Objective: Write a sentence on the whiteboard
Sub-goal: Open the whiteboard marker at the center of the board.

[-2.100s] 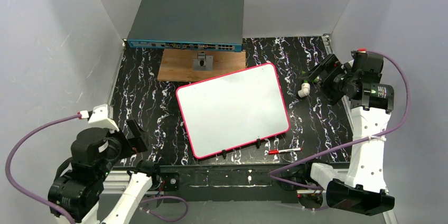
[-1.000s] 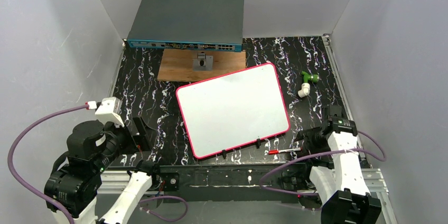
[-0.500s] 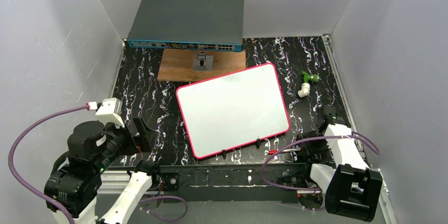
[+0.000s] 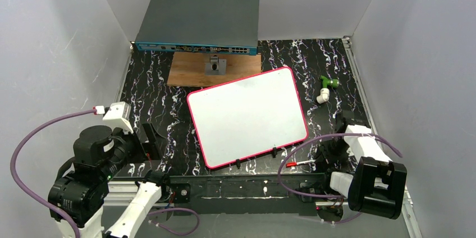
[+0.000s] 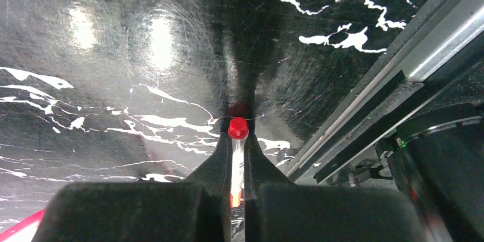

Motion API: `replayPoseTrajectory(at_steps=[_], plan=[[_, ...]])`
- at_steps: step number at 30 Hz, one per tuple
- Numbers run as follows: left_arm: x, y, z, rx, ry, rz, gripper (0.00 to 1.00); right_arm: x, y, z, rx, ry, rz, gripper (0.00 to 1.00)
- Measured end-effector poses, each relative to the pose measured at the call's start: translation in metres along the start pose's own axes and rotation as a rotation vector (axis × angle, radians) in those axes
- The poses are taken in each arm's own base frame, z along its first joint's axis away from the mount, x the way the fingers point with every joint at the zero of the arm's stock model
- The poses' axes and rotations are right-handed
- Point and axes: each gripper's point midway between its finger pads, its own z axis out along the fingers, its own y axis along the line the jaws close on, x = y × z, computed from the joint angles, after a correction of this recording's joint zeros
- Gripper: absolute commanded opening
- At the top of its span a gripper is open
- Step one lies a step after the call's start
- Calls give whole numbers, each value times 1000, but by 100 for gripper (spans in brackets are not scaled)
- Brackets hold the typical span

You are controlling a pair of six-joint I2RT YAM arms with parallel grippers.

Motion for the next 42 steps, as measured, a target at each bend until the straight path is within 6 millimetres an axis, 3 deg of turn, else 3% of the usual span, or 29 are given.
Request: replayPoseTrajectory(at_steps=[6, 9, 12, 16, 19, 23, 28, 32, 37, 42], plan=[[-4, -2, -2, 3, -8, 0, 99, -3, 1, -3, -6, -17, -31, 1], [-11, -7, -7, 23, -25, 2, 99, -6, 9, -21, -63, -44, -57, 1], [-18, -19, -13, 81, -33, 5, 99, -13, 31, -65, -195, -102, -98, 1], [-28, -53, -18, 251, -23, -1, 99, -13, 56, -140, -415, -175, -163, 1], [-42, -86, -21, 419, -19, -42, 93, -2, 61, -187, -550, -186, -221, 1], [-75, -135, -22, 671, -16, -134, 91, 21, 68, -244, -755, -165, -291, 1], [-105, -172, 4, 877, 61, -252, 87, 52, 71, -314, -1019, -119, -382, 1], [-103, -198, 28, 973, 174, -298, 83, 74, 73, -375, -1219, -87, -458, 1], [-96, -238, 30, 1095, 261, -277, 78, 93, 78, -432, -1379, -36, -537, 1], [-104, -277, 26, 1236, 279, -296, 78, 109, 84, -467, -1503, 30, -602, 1]])
